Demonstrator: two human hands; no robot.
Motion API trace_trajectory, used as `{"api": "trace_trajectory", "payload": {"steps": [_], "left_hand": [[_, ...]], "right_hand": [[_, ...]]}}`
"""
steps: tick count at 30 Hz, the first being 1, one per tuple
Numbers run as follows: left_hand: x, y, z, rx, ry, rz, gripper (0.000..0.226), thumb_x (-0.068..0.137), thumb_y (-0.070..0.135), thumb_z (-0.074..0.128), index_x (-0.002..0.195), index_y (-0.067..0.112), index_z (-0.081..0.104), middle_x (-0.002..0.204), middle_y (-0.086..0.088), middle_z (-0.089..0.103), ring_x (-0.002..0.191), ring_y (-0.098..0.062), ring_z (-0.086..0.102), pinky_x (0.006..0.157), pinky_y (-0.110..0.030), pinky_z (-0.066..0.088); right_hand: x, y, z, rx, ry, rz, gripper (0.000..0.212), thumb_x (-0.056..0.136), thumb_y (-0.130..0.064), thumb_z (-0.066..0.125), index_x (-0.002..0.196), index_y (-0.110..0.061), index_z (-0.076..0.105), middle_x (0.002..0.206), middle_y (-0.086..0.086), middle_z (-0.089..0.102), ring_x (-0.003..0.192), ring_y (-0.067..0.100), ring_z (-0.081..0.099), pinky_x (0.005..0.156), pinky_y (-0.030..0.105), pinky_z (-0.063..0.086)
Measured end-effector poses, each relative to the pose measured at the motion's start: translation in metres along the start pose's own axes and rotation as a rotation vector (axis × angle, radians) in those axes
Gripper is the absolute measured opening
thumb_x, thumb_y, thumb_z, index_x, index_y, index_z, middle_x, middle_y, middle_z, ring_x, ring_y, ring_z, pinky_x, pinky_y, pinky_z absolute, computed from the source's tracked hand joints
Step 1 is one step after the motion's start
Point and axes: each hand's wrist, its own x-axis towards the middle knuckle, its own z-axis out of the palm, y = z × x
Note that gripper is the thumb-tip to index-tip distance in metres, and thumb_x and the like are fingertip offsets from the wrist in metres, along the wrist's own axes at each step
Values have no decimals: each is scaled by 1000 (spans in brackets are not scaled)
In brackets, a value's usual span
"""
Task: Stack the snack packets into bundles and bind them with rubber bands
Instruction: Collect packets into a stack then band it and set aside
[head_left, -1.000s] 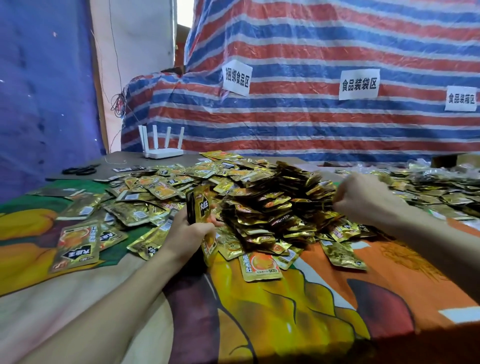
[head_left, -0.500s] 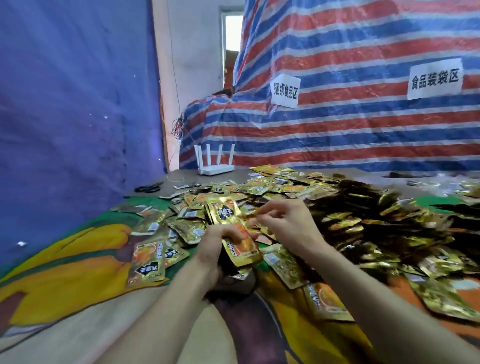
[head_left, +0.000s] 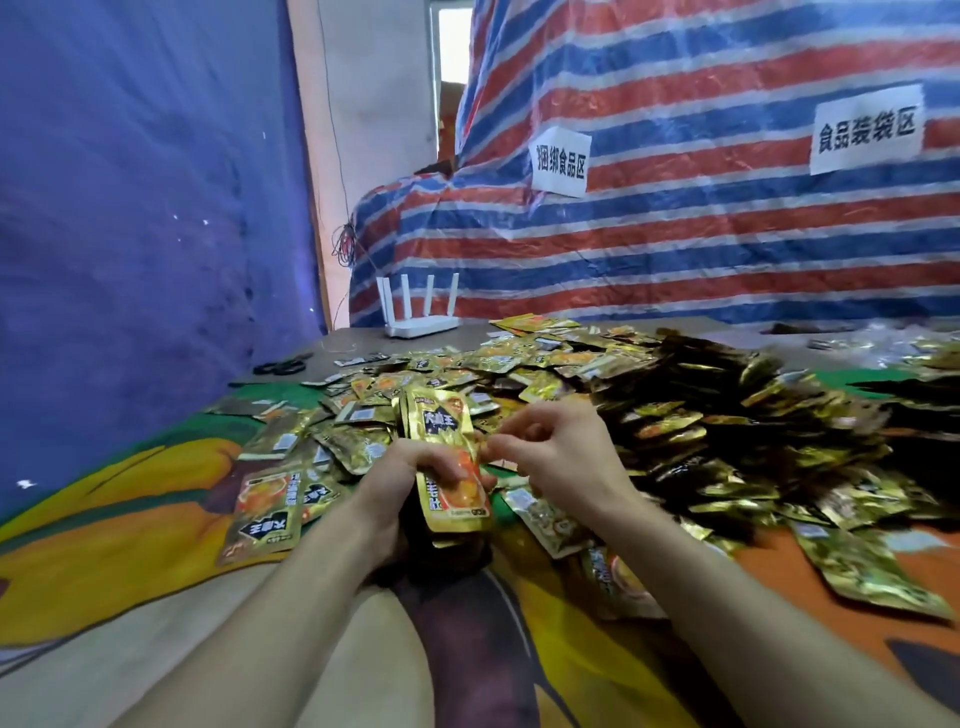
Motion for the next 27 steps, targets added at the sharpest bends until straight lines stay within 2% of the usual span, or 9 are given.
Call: {"api": "trace_trajectory", "payload": {"steps": [3,8,13,15,17,20,22,24,27], "left_hand": [[-1,-1,1,-7,-76,-34,44,50,-6,59,87,3,81,86,-18,72,72,-28,70,67,-37,59],[-3,2,-1,-231,-157,34,43,53,-6,62,94,3,72,87,-10,64,73,-26,62,78,-42,50],[-3,8,-6,-421,-287,123,66,47,-6,73,109,3,55,89,-9,59,75,-26,59,80,-44,53],[-5,8,-3,-429,-341,121,62,51,-6,71,109,4,53,89,-9,58,76,-25,59,83,-42,51],[-6,8,-1,-427,-371,129,59,53,-6,69,108,5,53,88,-8,56,76,-23,58,85,-40,48],[-7,8,2,-408,-383,122,55,51,-5,70,103,4,57,87,-8,56,75,-23,58,80,-40,52],[-8,7,4,-330,-361,82,50,47,-2,74,96,3,64,85,-10,59,76,-25,60,76,-41,54],[-8,5,4,-277,-296,51,47,46,-2,73,92,2,68,84,-12,61,75,-27,62,75,-41,55],[-6,5,5,-247,-190,48,44,59,-1,57,103,0,64,86,-14,64,72,-30,64,80,-44,52]], "right_hand": [[-2,-1,-1,116,-12,65,8,86,-20,79,81,-13,77,63,-1,69,50,10,58,46,26,47],[1,-2,-3,214,-41,236,13,92,-16,71,82,-8,73,67,2,61,60,16,57,57,31,48],[2,-17,-7,909,-180,329,25,79,-10,53,57,-12,64,68,7,62,70,21,60,80,36,43],[1,-20,-11,1170,-202,313,15,76,-14,50,70,-7,61,63,7,54,68,24,57,85,38,47],[2,-18,-13,1286,-184,304,27,76,-10,48,96,0,63,61,3,47,62,21,53,84,39,53],[4,-15,-11,1241,-184,301,38,83,1,50,117,-6,67,67,0,59,48,10,48,64,31,59],[4,-16,-8,1141,-189,295,35,89,2,53,116,-12,70,91,5,76,47,10,55,54,26,57],[3,-15,-5,1062,-197,285,37,85,-2,61,118,-15,69,108,14,76,55,19,68,51,26,58],[0,-12,-3,898,-179,246,54,73,-12,75,125,-20,66,109,16,76,72,30,76,54,31,60]]}}
